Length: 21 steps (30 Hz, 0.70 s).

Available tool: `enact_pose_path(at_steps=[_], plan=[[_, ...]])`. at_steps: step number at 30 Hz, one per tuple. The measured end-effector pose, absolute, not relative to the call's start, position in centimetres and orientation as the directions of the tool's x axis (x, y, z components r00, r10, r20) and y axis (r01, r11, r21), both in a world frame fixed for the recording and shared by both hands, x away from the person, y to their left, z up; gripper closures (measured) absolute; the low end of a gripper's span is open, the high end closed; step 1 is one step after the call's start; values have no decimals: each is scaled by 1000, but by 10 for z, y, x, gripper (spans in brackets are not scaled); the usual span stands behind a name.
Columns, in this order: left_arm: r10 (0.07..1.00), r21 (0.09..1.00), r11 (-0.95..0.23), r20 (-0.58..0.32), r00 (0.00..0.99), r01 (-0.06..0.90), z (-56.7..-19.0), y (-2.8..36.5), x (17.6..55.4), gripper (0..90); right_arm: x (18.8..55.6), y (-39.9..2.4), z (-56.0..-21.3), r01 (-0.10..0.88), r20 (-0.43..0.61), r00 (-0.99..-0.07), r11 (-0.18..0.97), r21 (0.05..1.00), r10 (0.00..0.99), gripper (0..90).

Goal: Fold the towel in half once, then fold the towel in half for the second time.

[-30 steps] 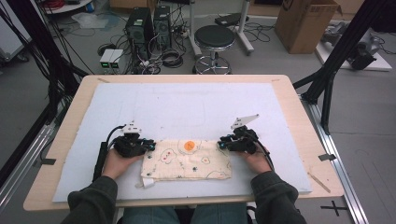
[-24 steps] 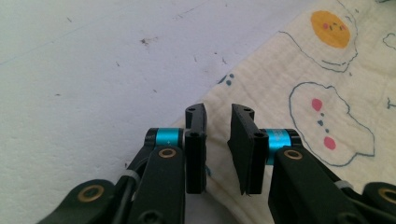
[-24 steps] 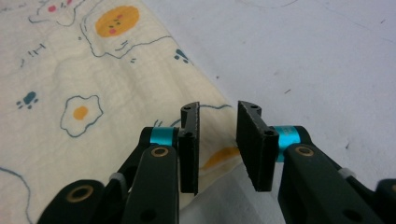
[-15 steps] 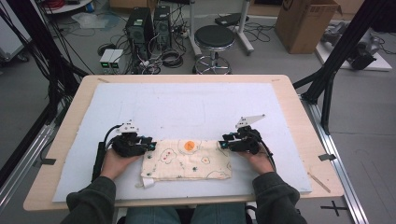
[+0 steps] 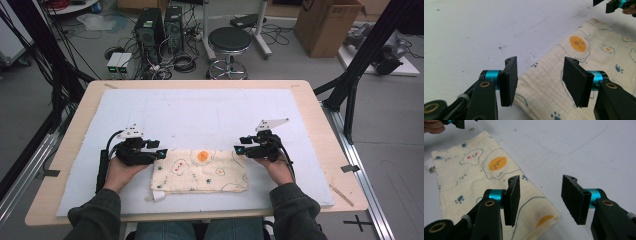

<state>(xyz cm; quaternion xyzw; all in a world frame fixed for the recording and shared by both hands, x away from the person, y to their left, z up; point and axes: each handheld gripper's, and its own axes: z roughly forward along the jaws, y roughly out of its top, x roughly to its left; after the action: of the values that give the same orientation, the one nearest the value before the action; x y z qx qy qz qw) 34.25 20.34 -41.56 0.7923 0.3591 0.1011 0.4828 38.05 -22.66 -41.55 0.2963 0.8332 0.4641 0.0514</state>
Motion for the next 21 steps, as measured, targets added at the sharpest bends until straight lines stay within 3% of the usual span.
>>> enact_pose_path(at_steps=[21], plan=[[676, 831, -299, -163, 719, 469, -419, 200, 344, 416, 380, -221, -419, 449, 175, -824, 433, 782, 538, 490]])
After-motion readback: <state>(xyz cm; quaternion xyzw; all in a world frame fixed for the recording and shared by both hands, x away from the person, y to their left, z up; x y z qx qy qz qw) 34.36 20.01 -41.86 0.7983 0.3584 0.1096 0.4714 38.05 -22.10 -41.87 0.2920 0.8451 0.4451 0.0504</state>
